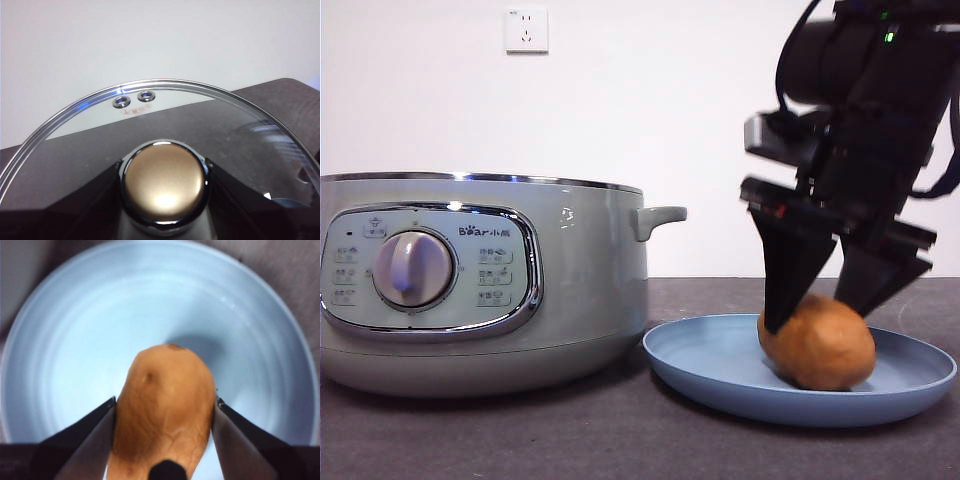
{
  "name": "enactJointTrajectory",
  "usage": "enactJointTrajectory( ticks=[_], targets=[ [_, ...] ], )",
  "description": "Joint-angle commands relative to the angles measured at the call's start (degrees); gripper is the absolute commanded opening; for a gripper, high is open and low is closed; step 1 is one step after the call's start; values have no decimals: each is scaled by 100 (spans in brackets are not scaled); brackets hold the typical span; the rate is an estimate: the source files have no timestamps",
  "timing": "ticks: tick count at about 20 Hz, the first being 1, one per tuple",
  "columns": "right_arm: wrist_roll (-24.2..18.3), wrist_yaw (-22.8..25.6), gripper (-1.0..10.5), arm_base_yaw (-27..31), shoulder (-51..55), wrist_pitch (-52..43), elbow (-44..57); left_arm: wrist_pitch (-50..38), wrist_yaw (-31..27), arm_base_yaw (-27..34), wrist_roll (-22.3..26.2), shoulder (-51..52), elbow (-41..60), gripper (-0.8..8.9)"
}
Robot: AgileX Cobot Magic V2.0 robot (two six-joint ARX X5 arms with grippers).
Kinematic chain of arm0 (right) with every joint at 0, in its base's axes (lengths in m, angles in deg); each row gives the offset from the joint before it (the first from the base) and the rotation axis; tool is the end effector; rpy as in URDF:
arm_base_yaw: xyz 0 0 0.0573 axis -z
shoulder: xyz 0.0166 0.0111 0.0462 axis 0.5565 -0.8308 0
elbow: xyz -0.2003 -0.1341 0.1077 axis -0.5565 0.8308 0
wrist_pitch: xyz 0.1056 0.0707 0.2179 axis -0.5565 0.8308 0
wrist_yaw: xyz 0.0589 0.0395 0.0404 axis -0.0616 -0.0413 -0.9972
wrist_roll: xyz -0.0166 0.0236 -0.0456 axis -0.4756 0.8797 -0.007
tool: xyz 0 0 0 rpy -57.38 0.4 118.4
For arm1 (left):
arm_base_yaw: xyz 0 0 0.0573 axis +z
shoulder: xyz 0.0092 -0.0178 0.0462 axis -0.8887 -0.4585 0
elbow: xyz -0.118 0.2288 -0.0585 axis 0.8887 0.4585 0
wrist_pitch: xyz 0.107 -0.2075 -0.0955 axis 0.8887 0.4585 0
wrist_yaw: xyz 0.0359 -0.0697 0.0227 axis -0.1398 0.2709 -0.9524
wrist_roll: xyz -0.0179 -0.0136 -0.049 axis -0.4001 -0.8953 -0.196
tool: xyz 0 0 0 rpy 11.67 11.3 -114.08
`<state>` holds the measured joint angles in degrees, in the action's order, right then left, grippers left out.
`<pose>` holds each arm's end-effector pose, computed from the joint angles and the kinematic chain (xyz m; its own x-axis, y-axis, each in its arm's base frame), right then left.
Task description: Take the potato out from the steamer,put the potato on the plate,close the lid
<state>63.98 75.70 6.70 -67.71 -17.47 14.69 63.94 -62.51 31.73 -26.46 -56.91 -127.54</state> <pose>0.2607 0.1386 0.1802 0.2424 0.2973 -0.9235 -0.4644 0.8713 0.1586 0.0823 -0.0421 0.4574 0.9329 -0.3075 -0.1873 0.3173 0.9480 0.0242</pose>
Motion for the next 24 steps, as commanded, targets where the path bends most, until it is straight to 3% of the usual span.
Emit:
enactJointTrajectory(
  ticks=[1,3,6,8,17,24],
  targets=[
    [-11,22,-11,-17,-201,-2,59,-319,94,-15,-52,70,-50,-8],
    [-28,15,39,-52,-201,-46,59,-321,98,-15,-52,70,-50,-8],
    [85,24,348,-70,-195,-37,59,-321,101,-15,-52,70,-50,-8],
    [118,24,446,-70,-195,-37,57,-321,101,-15,-52,70,-50,-8],
    [131,44,442,-70,90,-42,42,-328,101,-15,-52,52,-50,-8],
    [282,42,442,-68,1794,-7,-31,-374,282,-15,-48,-417,-50,-9]
  ],
)
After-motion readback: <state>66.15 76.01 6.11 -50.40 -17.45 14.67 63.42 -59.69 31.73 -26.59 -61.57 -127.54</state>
